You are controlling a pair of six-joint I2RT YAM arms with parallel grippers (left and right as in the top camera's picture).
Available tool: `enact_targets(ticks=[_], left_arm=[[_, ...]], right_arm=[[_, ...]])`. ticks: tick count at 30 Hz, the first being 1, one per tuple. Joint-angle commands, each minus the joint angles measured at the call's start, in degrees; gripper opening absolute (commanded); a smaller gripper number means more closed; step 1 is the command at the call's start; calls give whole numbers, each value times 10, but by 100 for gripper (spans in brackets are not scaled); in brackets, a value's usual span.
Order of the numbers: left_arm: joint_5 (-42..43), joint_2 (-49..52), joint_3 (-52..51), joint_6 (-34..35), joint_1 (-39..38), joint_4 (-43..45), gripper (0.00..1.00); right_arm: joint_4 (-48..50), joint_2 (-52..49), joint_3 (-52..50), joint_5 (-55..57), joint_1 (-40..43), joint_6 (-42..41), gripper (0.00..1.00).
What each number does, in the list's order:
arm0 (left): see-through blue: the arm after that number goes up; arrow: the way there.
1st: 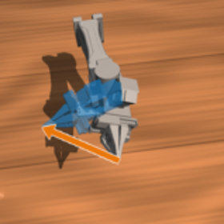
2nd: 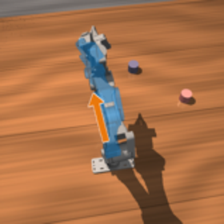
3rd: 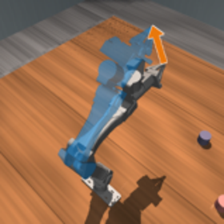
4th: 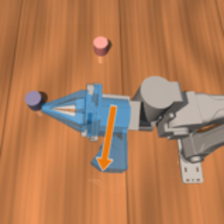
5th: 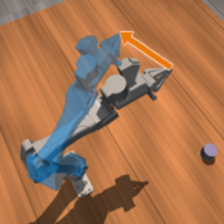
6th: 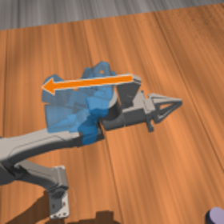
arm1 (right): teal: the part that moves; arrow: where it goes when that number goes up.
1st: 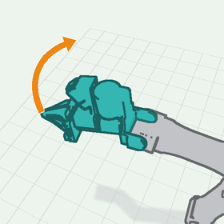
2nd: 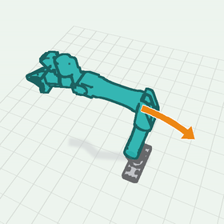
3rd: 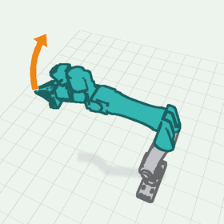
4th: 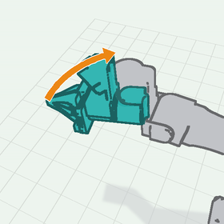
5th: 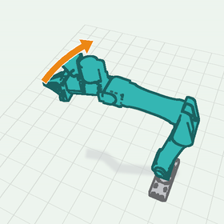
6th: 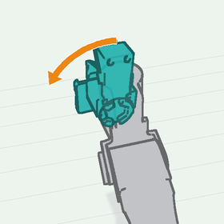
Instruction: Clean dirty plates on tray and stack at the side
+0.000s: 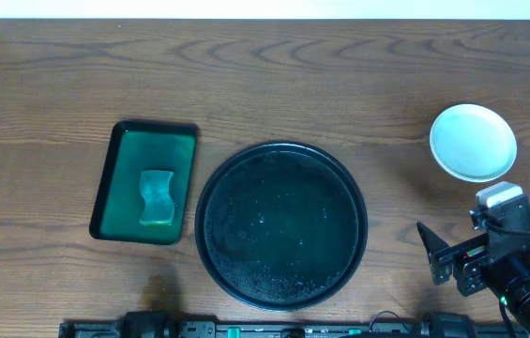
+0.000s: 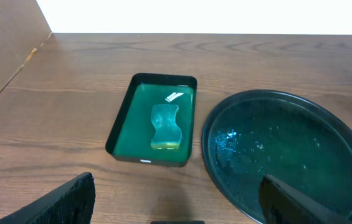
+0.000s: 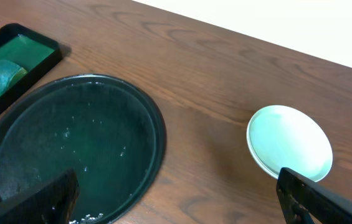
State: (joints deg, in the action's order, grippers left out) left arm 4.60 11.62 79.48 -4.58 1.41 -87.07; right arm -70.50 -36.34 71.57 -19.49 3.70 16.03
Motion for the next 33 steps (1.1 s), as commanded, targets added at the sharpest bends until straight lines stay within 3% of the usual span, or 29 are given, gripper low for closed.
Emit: enact_targets(ticks=[1,26,33], left_arm=[[8,3,-1,-7,1,-2,84],[8,3,-1,-7,1,-2,84],[8,3,-1,-7,1,-2,84]], right_arm=[[0,1,9,0,-5,-8,99],[3,17,-8,-17,-11,-8,99],[157,132,-143,-47,-23,-10,99]])
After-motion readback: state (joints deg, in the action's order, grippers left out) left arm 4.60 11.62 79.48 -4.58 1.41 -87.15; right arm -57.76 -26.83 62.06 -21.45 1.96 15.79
